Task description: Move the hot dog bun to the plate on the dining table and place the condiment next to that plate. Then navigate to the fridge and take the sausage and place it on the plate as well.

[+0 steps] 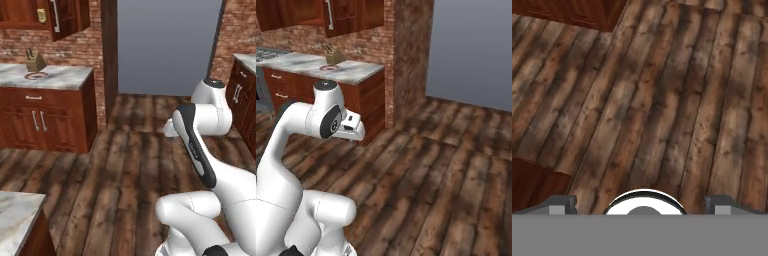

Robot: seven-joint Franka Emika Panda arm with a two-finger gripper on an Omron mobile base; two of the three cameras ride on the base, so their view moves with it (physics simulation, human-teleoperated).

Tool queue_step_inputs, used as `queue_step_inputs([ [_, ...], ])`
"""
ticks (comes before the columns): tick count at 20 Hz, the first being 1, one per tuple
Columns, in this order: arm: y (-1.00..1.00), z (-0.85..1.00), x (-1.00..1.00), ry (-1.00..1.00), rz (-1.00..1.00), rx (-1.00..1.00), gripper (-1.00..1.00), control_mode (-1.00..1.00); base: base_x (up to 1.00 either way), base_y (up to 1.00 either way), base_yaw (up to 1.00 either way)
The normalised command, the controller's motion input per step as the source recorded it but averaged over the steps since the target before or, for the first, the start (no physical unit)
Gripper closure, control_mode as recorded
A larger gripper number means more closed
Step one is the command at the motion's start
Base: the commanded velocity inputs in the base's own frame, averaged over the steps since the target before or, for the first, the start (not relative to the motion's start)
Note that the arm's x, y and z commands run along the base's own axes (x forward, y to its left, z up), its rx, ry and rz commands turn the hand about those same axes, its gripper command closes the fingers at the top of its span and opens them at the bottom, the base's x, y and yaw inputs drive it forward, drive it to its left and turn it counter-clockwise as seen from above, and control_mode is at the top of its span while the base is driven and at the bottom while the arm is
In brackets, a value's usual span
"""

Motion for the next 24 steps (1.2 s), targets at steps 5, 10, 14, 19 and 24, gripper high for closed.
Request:
queue_step_inputs([
  [5, 0.0, 0.0, 0.0, 0.0, 0.0, 0.0, -1.0, 1.0, 1.0, -0.09, 0.47],
  [10, 0.0, 0.0, 0.0, 0.0, 0.0, 0.0, -1.0, 1.0, 1.0, -0.03, 0.48],
  [14, 0.0, 0.0, 0.0, 0.0, 0.0, 0.0, -1.0, 1.0, 1.0, 0.0, 0.46],
  [19, 0.0, 0.0, 0.0, 0.0, 0.0, 0.0, -1.0, 1.0, 1.0, 0.03, 0.41],
  [24, 0.0, 0.0, 0.0, 0.0, 0.0, 0.0, -1.0, 1.0, 1.0, 0.03, 0.4],
])
